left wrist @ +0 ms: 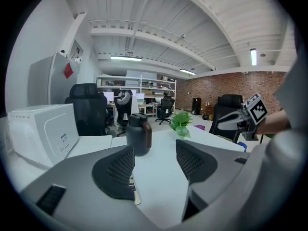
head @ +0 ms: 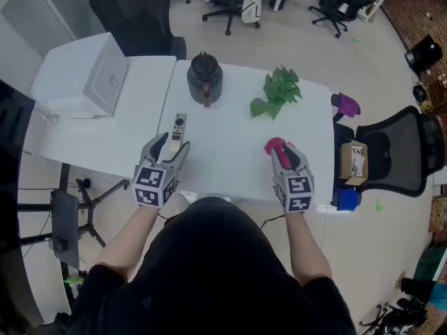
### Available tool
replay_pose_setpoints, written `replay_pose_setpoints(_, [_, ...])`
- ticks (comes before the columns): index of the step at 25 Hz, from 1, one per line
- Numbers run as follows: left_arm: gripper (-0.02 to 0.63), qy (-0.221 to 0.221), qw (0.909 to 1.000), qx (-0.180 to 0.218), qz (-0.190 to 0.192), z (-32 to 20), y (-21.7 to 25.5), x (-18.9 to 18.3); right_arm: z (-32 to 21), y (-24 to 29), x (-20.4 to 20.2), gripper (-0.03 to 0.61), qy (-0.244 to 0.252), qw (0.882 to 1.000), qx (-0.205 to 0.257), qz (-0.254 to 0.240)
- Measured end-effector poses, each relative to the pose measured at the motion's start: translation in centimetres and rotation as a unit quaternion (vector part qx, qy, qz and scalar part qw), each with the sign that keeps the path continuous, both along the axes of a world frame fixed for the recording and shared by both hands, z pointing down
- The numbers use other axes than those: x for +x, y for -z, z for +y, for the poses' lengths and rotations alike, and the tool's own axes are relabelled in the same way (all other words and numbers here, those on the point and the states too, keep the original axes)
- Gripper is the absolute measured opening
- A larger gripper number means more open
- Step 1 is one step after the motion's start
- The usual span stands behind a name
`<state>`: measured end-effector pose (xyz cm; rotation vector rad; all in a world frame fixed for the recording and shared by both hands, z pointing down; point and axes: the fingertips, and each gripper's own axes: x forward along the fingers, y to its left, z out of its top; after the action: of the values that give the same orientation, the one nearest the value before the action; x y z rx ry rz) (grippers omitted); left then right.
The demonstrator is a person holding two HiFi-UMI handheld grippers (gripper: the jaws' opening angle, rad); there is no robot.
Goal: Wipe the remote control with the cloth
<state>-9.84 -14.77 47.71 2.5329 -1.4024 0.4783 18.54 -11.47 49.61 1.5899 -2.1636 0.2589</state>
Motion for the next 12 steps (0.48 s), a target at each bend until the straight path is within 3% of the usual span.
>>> replay_pose_setpoints(4, [0.259, -0.056, 0.9980, 0.028, 0.004, 0.6, 2.7, 2.9, 1.1, 5.3, -5.3, 0.059, 0.048, 0.997, 0.043, -0.053])
replay_pose_setpoints(7, [0.210, -0.093, 0.9947, 0.043, 0.002, 1.3, 4.2, 4.9, 1.6, 7.8, -8.3, 0.022, 0.082, 0.992, 0.060, -0.080])
replay_pose_setpoints(10, [0.093, -0.121, 0.9910, 0.058, 0.000, 2.1, 5.1, 6.4, 1.9, 9.2, -10.3, 0.011, 0.104, 0.987, 0.070, -0.097])
replay_pose_setpoints(12, [0.057, -0.136, 0.9883, 0.068, -0.003, 2.7, 5.7, 7.1, 2.1, 9.7, -11.4, 0.011, 0.116, 0.985, 0.074, -0.104])
